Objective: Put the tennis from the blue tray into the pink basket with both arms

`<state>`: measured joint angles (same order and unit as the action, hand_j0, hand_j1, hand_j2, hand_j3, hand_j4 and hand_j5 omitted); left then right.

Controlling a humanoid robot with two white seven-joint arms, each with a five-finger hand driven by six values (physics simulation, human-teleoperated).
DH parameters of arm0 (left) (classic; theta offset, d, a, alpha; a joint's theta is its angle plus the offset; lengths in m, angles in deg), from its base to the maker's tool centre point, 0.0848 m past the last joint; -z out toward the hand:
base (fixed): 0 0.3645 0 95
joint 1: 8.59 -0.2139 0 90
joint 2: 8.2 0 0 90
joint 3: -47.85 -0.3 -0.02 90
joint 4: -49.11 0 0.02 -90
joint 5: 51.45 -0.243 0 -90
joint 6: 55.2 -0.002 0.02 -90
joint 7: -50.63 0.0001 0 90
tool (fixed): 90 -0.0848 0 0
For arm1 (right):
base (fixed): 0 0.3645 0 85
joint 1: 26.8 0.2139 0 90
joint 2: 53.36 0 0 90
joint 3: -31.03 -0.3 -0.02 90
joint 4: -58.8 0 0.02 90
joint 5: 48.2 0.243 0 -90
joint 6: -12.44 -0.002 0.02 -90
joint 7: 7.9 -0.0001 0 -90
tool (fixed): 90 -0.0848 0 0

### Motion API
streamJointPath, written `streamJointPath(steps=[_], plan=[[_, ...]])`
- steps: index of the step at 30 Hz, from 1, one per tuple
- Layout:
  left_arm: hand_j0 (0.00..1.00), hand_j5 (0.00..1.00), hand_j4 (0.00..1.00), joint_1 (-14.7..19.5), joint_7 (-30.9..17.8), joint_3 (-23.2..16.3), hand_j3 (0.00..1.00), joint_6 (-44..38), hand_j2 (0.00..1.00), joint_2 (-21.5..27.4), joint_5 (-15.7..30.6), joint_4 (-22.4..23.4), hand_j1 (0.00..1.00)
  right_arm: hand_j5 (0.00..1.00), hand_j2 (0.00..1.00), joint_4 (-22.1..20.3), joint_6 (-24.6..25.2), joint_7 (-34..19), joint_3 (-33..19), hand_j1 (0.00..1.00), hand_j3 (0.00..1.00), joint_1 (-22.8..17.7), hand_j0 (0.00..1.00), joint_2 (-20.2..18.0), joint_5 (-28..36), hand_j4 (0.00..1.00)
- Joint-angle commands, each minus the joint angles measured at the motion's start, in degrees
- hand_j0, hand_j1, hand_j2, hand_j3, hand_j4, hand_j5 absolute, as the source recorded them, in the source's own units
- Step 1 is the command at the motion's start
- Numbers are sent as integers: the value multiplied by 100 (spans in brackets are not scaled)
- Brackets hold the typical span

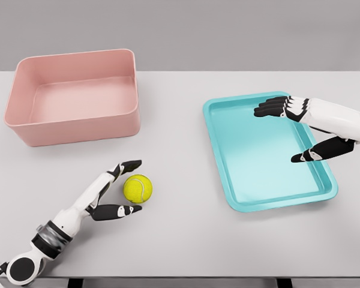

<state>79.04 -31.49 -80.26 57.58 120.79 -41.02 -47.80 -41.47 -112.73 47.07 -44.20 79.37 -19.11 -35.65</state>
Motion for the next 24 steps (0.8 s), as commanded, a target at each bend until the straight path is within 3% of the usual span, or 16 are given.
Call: streamJointPath(steps=[1,10,20,24], plan=[[87,87,87,0,2,-13,87,7,87,-6,3,58,87,100,100,-2,17,3,0,100,100,9,100,-6,46,100],[86,86,86,9,2,-92,86,7,86,-41,3,119,86,100,100,-2,17,3,0,100,100,9,100,-6,46,100],[55,55,55,44,-6,-92,55,192,55,-32,-6,84,55,100,100,-2,17,3,0,100,100,18,100,-6,46,100],[53,53,53,53,-6,-74,53,192,53,-23,-6,40,53,100,100,-2,17,3,-9,100,100,18,100,-6,46,100]])
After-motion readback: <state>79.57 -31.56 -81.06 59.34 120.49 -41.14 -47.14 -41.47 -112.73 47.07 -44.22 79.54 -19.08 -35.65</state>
